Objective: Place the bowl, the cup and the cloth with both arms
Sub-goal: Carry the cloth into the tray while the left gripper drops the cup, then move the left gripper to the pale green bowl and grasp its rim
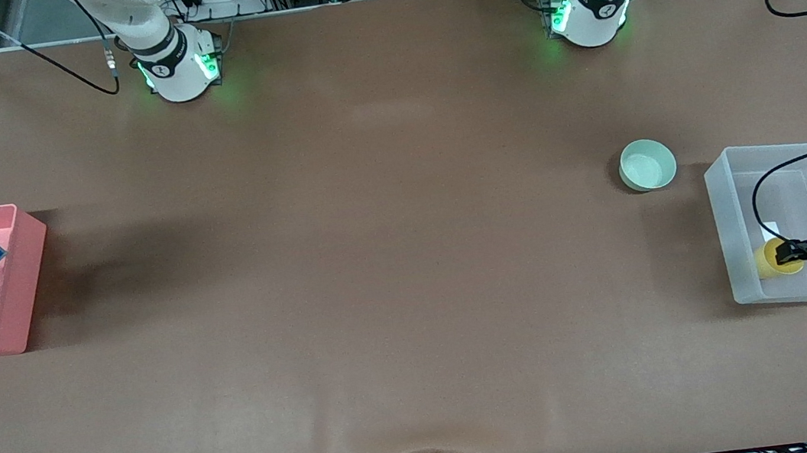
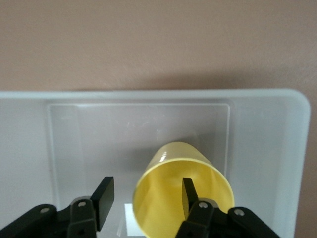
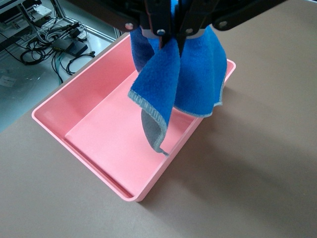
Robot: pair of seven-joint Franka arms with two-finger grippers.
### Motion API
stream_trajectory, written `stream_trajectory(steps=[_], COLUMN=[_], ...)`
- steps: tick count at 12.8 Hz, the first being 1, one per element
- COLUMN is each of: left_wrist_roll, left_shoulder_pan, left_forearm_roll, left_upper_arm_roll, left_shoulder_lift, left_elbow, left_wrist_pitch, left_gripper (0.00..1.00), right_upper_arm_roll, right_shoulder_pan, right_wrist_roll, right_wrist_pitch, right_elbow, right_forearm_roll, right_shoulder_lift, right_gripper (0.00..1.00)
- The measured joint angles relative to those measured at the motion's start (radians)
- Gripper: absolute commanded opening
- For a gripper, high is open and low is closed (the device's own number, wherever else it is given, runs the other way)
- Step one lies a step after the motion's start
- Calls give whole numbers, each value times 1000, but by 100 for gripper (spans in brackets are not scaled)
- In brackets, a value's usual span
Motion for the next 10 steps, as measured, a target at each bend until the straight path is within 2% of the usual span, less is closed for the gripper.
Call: stream_trajectory(steps=[2,6,8,10], left_wrist_roll=[1,-7,-73,-163], left_shoulder_pan=[0,-13,-29,-36], left_forearm_roll=[49,58,57,57], left_upper_arm_roll=[0,-8,-36,-89], left_shoulder_lift=[-40,-149,-202,-260], left_elbow=[13,61,53,-7], left_wrist_pitch=[-62,-280,-358,-393], left_gripper=[72,72,72,72], right_upper_arm_roll=[-6,-12,-12,-3], right_shoulder_pan=[-14,-96,-115,-111], right_wrist_roll=[0,-13,-20,-20], right_wrist_pitch=[0,74,87,88], right_elbow=[-6,-9,-9,-9], right_forearm_roll=[-3,-8,-9,-9], right_shoulder_lift=[10,65,82,86], right_gripper=[0,0,0,0])
